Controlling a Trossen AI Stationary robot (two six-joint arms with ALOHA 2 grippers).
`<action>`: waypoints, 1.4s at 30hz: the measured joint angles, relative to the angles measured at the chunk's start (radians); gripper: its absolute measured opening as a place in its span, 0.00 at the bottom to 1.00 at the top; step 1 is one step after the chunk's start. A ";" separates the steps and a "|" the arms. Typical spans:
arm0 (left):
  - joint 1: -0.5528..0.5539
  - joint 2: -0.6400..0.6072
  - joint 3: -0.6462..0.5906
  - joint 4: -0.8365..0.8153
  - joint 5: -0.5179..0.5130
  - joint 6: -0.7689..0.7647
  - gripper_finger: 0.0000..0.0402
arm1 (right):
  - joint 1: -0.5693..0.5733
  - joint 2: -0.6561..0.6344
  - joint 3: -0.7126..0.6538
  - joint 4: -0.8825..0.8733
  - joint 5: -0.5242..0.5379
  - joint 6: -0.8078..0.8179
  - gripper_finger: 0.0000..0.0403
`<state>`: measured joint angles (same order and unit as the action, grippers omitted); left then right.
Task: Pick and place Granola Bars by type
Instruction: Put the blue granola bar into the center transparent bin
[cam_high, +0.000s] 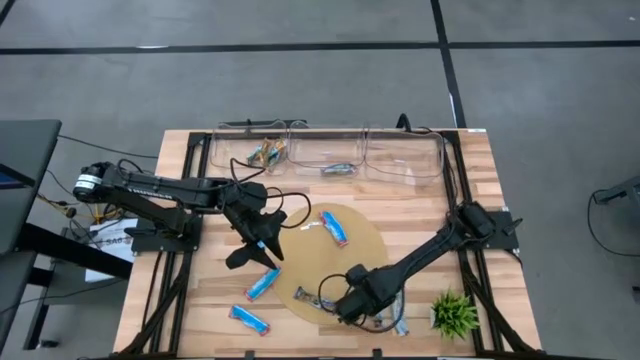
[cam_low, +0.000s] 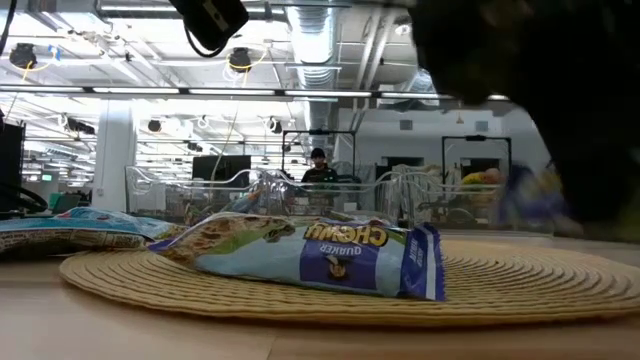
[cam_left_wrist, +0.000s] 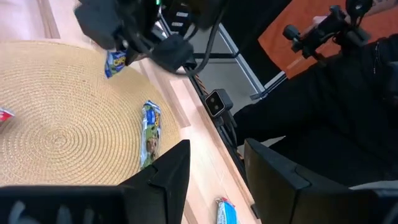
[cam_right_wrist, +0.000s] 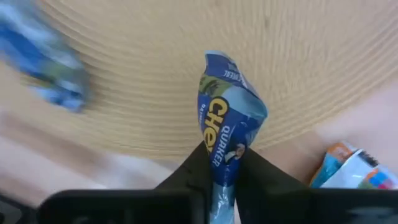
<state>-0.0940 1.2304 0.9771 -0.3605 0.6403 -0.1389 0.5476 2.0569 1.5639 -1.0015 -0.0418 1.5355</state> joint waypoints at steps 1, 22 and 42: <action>0.000 0.000 0.000 0.009 0.000 -0.007 0.36 | -0.006 -0.026 0.000 -0.003 0.025 -0.006 0.06; 0.107 -0.003 0.181 0.001 -0.743 -0.155 0.36 | -0.558 -0.411 0.001 0.022 0.306 -0.922 0.06; 0.209 -0.003 0.192 -0.280 -1.023 -0.380 0.36 | -1.029 -0.266 0.001 0.264 0.127 -1.335 0.15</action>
<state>0.1154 1.2278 1.1690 -0.6406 -0.3832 -0.5188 -0.4811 1.7906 1.5650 -0.7375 0.0857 0.2008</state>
